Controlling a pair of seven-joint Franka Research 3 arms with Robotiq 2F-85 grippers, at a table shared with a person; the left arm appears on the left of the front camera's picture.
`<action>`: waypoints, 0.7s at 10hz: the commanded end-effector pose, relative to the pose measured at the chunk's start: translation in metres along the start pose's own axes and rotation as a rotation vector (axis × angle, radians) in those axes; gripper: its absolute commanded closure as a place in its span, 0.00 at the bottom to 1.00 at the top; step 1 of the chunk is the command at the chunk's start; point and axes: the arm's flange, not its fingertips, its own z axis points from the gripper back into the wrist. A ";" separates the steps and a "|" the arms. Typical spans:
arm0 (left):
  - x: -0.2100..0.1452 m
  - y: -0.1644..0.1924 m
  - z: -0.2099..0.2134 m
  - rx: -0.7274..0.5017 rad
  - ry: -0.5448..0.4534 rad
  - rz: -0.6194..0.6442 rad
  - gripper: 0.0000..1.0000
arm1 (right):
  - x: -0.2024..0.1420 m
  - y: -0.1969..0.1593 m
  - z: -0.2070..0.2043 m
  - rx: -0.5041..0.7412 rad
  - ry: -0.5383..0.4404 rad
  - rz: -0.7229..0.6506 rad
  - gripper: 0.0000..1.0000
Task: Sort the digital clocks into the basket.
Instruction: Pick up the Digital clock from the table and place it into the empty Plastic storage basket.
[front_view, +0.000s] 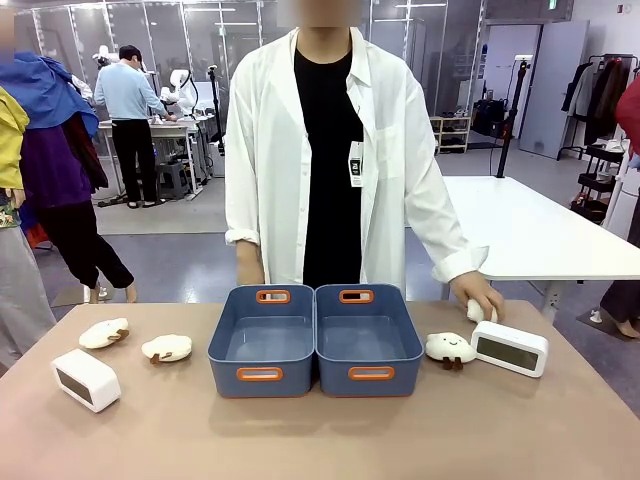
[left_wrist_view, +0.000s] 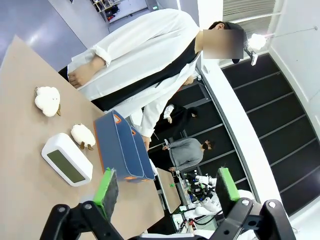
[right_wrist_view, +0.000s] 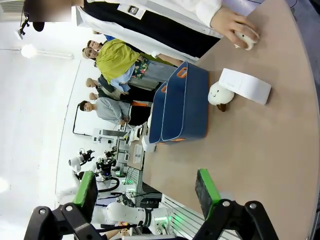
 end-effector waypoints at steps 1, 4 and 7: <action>-0.003 -0.002 0.004 -0.011 0.009 -0.006 0.00 | -0.002 0.001 0.002 0.008 0.005 0.016 0.00; 0.014 -0.042 0.007 0.070 0.072 -0.093 0.00 | -0.002 0.001 0.002 0.008 0.005 0.016 0.00; 0.016 -0.045 0.008 0.131 0.130 -0.062 0.00 | -0.002 0.001 0.002 0.008 0.005 0.016 0.00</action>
